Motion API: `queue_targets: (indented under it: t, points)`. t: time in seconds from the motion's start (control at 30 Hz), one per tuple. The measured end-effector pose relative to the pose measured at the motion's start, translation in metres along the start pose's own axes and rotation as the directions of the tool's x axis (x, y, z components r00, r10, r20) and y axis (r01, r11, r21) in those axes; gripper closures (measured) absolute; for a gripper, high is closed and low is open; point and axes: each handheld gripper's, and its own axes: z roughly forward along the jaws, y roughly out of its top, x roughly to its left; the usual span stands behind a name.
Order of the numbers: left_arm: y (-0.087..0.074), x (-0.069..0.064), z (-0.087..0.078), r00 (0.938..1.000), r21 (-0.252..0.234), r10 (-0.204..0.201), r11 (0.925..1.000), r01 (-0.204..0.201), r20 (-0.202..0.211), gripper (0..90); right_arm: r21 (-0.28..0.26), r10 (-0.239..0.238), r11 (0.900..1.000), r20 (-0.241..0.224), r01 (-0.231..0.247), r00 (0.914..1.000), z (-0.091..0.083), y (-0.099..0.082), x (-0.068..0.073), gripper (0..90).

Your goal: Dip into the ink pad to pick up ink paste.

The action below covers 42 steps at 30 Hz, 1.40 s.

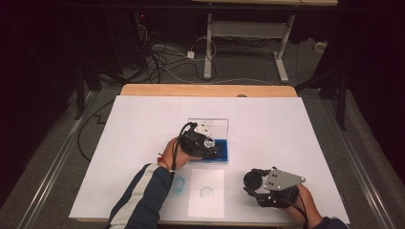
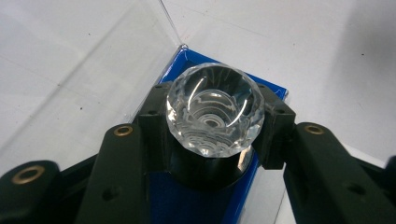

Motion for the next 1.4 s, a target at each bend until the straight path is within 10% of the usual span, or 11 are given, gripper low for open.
queue_targets:
  t: [0.6, 1.0, 1.4]
  points:
    - [0.008, 0.000, -0.003, 0.9995, 0.056, 0.027, 0.9981, -0.026, -0.016, 53.7, -0.010, -0.001, 0.9999, 0.008, 0.001, 1.0000, -0.003, 0.001, -0.001, 38.3]
    - [0.034, 0.003, -0.054, 0.9962, -0.041, 0.057, 0.9974, -0.060, -0.066, 53.7, -0.014, 0.001, 0.9999, 0.014, -0.001, 0.9999, -0.005, 0.000, -0.003, 38.3]
    - [0.032, 0.006, -0.060, 0.9961, -0.034, 0.053, 0.9979, -0.055, -0.071, 53.7, -0.014, 0.001, 0.9999, 0.014, 0.000, 0.9999, -0.005, 0.001, -0.003, 38.3]
